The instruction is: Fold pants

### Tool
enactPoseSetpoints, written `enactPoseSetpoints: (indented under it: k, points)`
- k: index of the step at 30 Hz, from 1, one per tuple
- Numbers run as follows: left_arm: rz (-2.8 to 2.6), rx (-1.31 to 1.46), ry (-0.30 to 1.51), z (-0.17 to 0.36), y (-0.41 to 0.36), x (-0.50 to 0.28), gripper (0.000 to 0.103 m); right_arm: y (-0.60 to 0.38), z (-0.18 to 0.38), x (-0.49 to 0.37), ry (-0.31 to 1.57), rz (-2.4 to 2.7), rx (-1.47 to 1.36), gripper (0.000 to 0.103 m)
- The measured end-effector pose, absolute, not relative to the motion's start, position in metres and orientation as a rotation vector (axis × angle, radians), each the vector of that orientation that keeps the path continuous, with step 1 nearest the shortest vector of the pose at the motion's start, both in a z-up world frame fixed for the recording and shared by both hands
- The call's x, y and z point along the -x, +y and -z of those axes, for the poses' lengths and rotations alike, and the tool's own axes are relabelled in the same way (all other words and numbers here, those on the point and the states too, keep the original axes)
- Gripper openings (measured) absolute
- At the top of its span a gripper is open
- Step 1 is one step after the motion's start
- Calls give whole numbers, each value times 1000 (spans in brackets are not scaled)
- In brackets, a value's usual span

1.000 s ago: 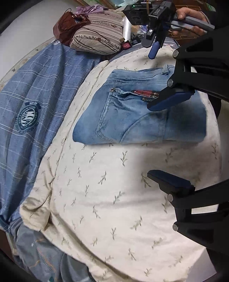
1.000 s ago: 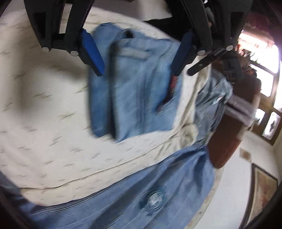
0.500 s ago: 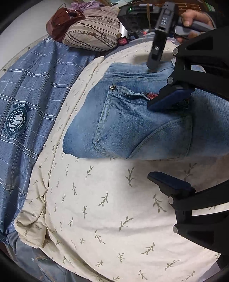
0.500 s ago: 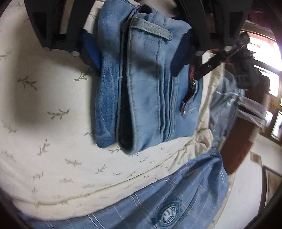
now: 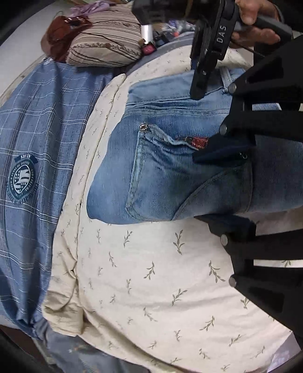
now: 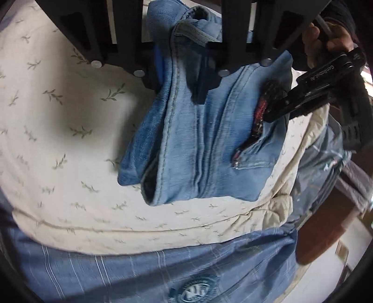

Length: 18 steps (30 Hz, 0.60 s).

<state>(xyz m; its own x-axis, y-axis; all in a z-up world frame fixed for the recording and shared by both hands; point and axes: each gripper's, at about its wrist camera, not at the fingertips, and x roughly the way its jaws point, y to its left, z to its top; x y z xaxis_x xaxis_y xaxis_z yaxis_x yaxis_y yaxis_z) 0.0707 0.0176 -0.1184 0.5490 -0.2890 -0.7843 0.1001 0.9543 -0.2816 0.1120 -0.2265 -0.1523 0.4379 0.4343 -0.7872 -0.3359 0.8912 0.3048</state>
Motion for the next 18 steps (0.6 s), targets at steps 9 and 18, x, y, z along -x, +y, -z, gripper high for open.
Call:
enactPoseSetpoints:
  k: [9,18]
  points:
    - [249,182,911,92,19,-59,29,-223,126,-93,954,-482,-88,21]
    - [227,164,809,35,35,-71,29,-215,67,-98,838,-528,-100,19]
